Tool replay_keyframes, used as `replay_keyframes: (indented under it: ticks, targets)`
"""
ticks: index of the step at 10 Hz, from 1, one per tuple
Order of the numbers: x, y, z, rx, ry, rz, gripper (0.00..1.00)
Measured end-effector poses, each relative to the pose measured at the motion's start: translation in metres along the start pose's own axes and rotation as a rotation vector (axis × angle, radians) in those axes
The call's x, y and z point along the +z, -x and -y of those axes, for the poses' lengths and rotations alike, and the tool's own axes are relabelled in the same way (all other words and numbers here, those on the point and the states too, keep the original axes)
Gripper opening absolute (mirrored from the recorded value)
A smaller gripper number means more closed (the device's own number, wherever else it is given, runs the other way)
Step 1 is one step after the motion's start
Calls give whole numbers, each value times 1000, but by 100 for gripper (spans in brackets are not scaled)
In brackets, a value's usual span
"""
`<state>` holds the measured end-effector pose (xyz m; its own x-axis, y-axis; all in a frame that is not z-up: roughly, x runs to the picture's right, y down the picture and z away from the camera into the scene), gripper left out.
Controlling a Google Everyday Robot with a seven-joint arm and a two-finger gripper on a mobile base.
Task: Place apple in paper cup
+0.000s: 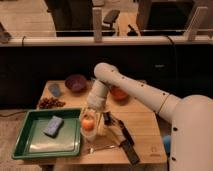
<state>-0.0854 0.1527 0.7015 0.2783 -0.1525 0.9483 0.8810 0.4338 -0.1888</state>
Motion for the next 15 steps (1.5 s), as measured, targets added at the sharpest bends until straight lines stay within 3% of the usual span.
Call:
replay_keyframes:
  ticks: [2,3,15]
  targets:
    - [1,0,-2,-2,0,3,78]
    - [1,0,-3,-3,0,5,80]
    - [4,1,-7,-26,-7,40,80]
